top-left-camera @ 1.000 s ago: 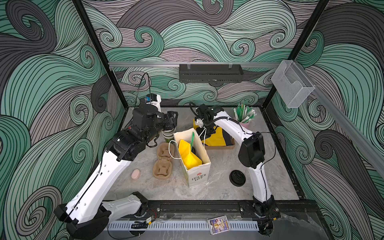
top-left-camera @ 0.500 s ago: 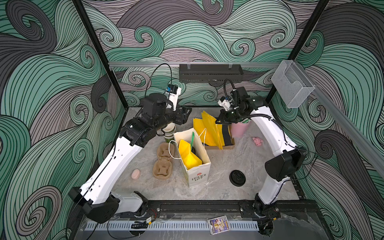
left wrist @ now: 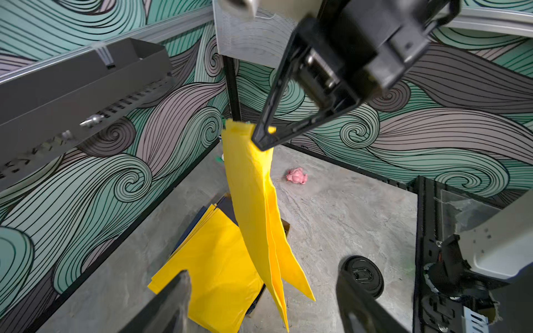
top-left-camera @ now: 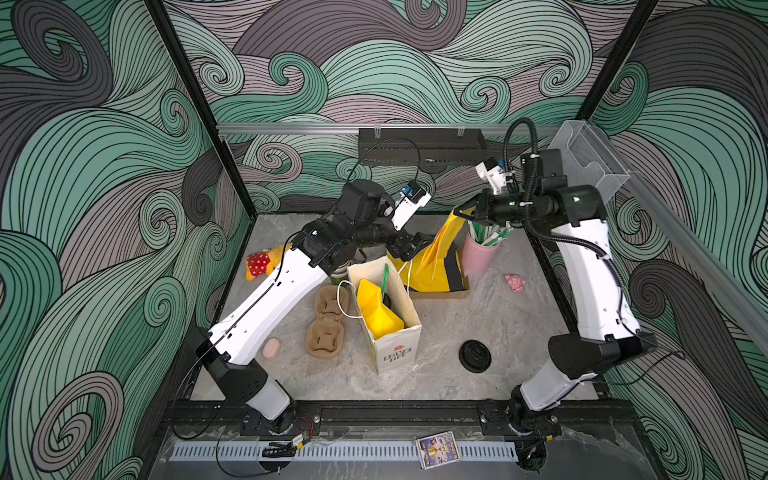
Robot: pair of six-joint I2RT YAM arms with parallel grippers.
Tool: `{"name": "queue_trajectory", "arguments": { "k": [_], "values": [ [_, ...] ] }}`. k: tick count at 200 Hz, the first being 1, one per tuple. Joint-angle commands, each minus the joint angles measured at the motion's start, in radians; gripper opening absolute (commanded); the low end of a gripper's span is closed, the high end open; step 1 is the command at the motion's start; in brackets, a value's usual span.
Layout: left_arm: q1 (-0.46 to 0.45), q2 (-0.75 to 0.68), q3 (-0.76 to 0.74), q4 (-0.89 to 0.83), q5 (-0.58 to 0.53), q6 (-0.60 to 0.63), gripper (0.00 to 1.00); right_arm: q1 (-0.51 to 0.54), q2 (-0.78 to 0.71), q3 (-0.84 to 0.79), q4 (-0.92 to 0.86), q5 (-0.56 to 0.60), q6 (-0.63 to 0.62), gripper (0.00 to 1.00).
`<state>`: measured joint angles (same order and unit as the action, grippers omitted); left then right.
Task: Pack the takeout coffee
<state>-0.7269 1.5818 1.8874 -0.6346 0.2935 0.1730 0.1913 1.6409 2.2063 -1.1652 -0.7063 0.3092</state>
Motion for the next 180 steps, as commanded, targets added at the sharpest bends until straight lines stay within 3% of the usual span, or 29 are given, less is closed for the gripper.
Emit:
{"name": "queue_trajectory", "arguments": {
  "k": [1, 41, 65, 80, 92, 124, 132, 152, 168, 180],
  "values": [
    [-0.005, 0.059, 0.097, 0.007, 0.079, -0.015, 0.87, 0.002, -0.031, 0.032, 0.038, -0.068, 0.068, 0.0],
    [-0.004, 0.252, 0.321, -0.083, 0.194, -0.125, 0.93, 0.007, -0.058, 0.035, 0.14, -0.067, 0.154, 0.0],
    [-0.005, 0.278, 0.326, -0.026, 0.233, -0.191, 0.9, 0.018, -0.061, 0.043, 0.153, -0.04, 0.165, 0.0],
    [-0.005, 0.279, 0.329, -0.019, 0.211, -0.198, 0.71, 0.02, -0.062, 0.052, 0.155, -0.017, 0.172, 0.0],
    [-0.005, 0.272, 0.328, -0.024, 0.207, -0.193, 0.48, 0.021, -0.064, 0.065, 0.143, 0.017, 0.171, 0.0],
    [-0.008, 0.249, 0.329, -0.036, 0.209, -0.207, 0.01, 0.025, -0.042, 0.123, 0.083, 0.085, 0.151, 0.0],
    [-0.007, 0.241, 0.332, -0.032, 0.195, -0.237, 0.0, 0.026, -0.037, 0.158, 0.052, 0.107, 0.129, 0.22],
    [-0.008, 0.212, 0.339, -0.014, 0.15, -0.375, 0.0, 0.024, -0.061, 0.254, -0.031, 0.178, 0.024, 0.55],
    [-0.005, 0.199, 0.365, -0.032, 0.128, -0.516, 0.0, 0.023, -0.14, 0.239, -0.044, 0.241, -0.072, 0.77],
    [0.001, 0.189, 0.387, -0.05, 0.123, -0.644, 0.0, 0.026, -0.24, 0.124, 0.01, 0.23, -0.16, 0.85]
  ]
}}
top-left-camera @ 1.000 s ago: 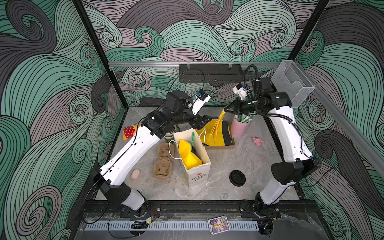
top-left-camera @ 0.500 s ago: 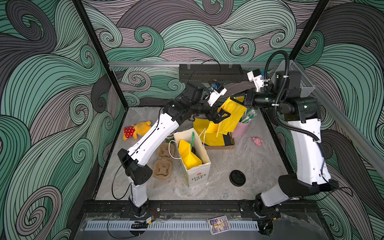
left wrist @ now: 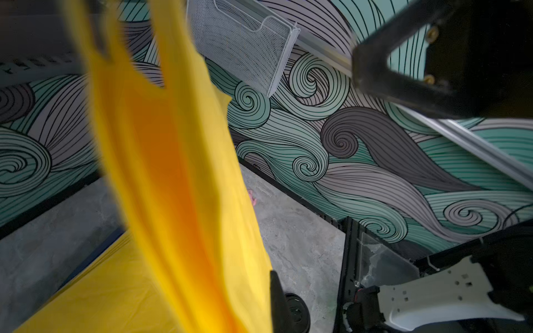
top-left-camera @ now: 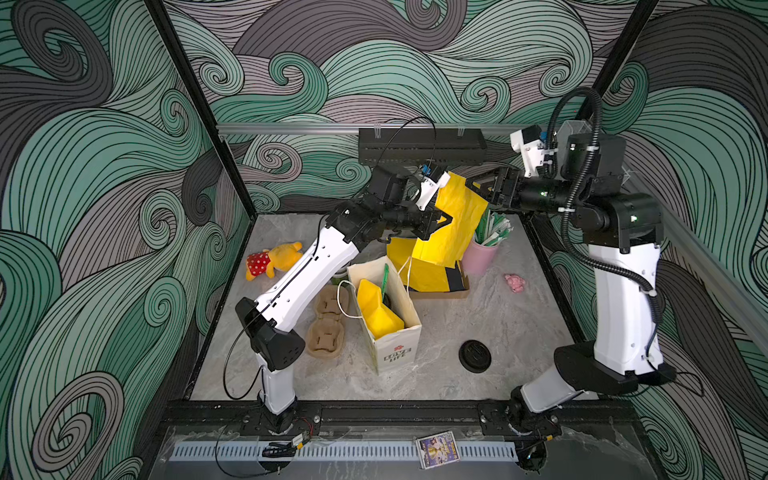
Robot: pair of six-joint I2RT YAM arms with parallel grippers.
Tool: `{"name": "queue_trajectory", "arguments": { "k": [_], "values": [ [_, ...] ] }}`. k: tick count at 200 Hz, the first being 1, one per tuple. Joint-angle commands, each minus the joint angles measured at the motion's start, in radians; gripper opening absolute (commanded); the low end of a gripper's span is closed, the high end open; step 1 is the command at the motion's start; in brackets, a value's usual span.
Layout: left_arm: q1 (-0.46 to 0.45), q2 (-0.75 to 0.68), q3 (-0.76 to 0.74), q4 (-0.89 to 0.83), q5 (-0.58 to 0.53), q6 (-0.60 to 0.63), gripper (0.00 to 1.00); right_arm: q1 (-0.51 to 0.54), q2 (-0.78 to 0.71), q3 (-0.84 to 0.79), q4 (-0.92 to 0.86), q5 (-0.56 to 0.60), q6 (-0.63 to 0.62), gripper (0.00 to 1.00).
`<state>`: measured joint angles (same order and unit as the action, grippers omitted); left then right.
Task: Pack the takeout coffee
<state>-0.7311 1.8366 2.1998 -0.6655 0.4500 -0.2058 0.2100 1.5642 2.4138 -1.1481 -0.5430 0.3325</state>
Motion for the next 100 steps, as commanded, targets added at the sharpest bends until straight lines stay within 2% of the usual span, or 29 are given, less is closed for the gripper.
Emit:
{"name": "queue_trajectory", "arguments": {
  "k": [1, 18, 29, 48, 72, 100],
  "values": [
    [0.006, -0.068, 0.075, -0.021, -0.032, -0.278, 0.0, 0.008, -0.173, -0.1, 0.001, 0.065, -0.19, 0.85],
    [0.025, -0.081, 0.071, -0.017, 0.023, -0.471, 0.0, 0.023, -0.334, -0.364, 0.176, 0.015, -0.262, 0.91],
    [0.028, -0.088, 0.073, -0.014, 0.068, -0.549, 0.0, 0.051, -0.413, -0.504, 0.296, -0.006, -0.294, 0.93],
    [0.028, -0.098, 0.071, -0.005, 0.15, -0.653, 0.0, 0.122, -0.44, -0.582, 0.344, -0.001, -0.371, 0.97],
    [0.028, -0.113, 0.071, -0.004, 0.254, -0.657, 0.0, 0.199, -0.373, -0.546, 0.248, 0.023, -0.437, 0.99],
    [0.025, -0.164, 0.023, 0.021, 0.275, -0.574, 0.0, 0.254, -0.337, -0.551, 0.226, 0.006, -0.391, 0.99]
  ]
}}
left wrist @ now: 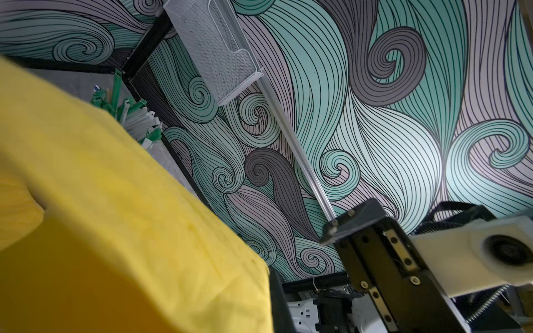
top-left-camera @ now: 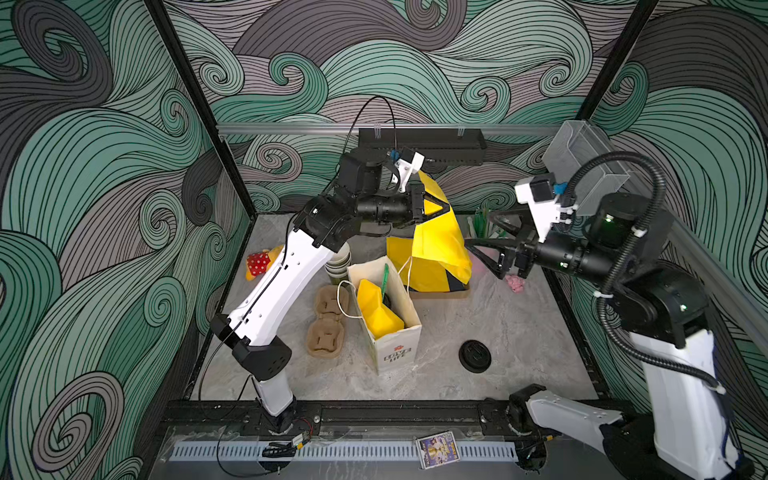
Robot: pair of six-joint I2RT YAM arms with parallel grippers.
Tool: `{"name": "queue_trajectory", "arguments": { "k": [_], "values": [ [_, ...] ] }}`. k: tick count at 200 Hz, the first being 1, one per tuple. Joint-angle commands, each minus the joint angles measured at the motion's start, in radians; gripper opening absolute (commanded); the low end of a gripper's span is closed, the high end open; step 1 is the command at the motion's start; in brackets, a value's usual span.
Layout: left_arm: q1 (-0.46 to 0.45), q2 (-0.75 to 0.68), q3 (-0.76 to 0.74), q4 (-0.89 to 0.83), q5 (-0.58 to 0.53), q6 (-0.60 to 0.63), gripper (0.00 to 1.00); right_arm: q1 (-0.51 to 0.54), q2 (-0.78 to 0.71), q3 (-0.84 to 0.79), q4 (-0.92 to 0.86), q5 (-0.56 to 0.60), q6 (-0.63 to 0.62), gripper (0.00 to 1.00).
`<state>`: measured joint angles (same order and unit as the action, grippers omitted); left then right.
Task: Pack the takeout coffee
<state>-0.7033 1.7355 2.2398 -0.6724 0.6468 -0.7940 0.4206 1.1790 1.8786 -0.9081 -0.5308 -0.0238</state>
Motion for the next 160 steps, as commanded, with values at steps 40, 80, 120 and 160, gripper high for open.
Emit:
{"name": "queue_trajectory", "arguments": {
  "k": [40, 80, 120, 160],
  "values": [
    [-0.004, -0.134, -0.125, 0.15, 0.083, 0.045, 0.0, 0.114, 0.094, 0.004, -0.052, 0.033, 0.047, 0.88],
    [-0.002, -0.168, -0.158, 0.164, 0.066, 0.074, 0.01, 0.145, 0.093, 0.017, -0.041, 0.05, 0.071, 0.33],
    [-0.002, -0.242, -0.179, 0.096, -0.134, 0.196, 0.55, 0.17, 0.088, 0.058, -0.098, 0.127, 0.078, 0.0],
    [-0.019, -0.442, -0.308, 0.067, -0.532, 0.549, 0.62, 0.226, 0.145, 0.154, -0.277, 0.242, 0.056, 0.0]
  ]
}}
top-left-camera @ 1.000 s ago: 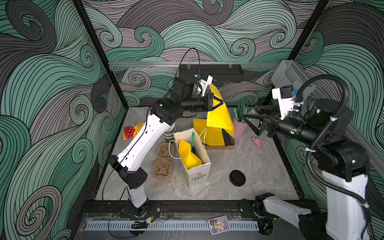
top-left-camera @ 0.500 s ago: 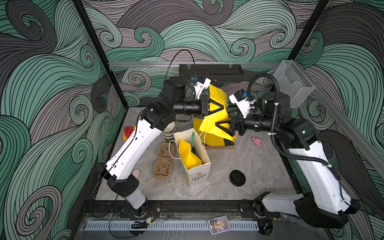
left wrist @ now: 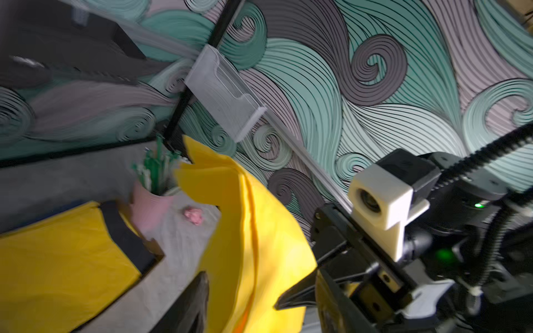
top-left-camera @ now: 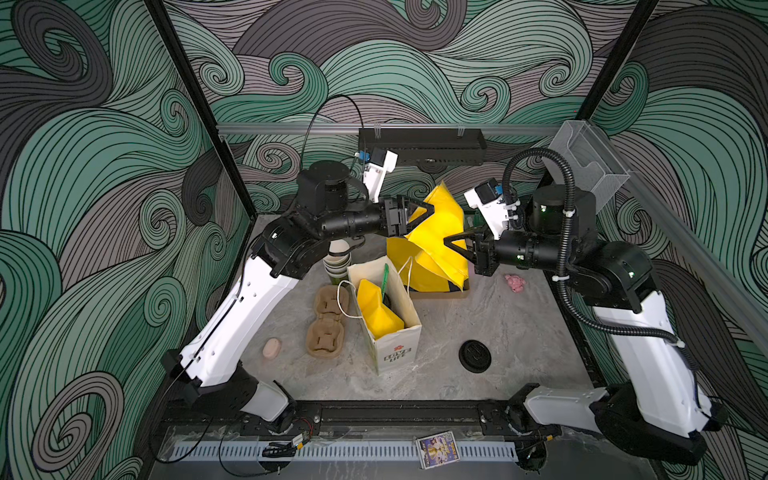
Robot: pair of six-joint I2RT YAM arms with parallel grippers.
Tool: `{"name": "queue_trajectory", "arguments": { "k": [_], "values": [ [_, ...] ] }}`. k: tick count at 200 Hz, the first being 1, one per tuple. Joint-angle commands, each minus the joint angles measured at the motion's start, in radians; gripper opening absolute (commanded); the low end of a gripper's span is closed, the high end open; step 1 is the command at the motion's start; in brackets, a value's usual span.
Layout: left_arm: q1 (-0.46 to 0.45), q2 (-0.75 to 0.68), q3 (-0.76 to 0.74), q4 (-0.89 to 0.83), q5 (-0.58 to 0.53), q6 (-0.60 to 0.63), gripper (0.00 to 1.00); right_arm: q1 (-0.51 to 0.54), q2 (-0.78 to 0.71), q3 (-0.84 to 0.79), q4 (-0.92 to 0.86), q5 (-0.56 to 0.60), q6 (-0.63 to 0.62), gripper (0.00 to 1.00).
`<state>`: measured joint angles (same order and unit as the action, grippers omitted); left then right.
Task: Pack the takeout coffee
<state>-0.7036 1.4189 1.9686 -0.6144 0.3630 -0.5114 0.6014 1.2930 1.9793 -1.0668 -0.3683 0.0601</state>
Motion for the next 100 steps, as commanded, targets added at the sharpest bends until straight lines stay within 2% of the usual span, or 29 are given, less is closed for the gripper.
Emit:
{"name": "queue_trajectory", "arguments": {
  "k": [1, 12, 27, 38, 56, 81, 91, 100],
  "values": [
    [-0.02, -0.128, -0.039, 0.01, -0.248, 0.276, 0.62, 0.049, 0.031, 0.056, -0.121, 0.081, -0.029, 0.0],
    [-0.041, -0.141, -0.044, 0.008, -0.195, 0.386, 0.62, 0.093, 0.056, 0.098, -0.148, 0.088, -0.04, 0.0],
    [-0.051, -0.141, -0.042, -0.04, -0.043, 0.493, 0.63, 0.15, 0.105, 0.187, -0.2, 0.106, -0.048, 0.0],
    [-0.051, -0.147, -0.039, -0.089, -0.045, 0.524, 0.62, 0.186, 0.146, 0.262, -0.245, 0.113, -0.037, 0.0],
    [-0.051, -0.189, -0.051, -0.14, -0.233, 0.476, 0.6, 0.251, 0.196, 0.338, -0.271, 0.12, 0.023, 0.0],
    [-0.049, -0.288, -0.085, -0.284, -0.535, 0.28, 0.65, 0.36, 0.201, 0.288, -0.139, 0.107, 0.163, 0.0],
    [-0.048, -0.328, -0.113, -0.355, -0.608, 0.182, 0.66, 0.393, 0.192, 0.232, -0.062, 0.097, 0.218, 0.0],
    [-0.048, -0.362, -0.14, -0.419, -0.631, 0.104, 0.67, 0.416, 0.185, 0.182, 0.005, 0.085, 0.264, 0.0]
  ]
}}
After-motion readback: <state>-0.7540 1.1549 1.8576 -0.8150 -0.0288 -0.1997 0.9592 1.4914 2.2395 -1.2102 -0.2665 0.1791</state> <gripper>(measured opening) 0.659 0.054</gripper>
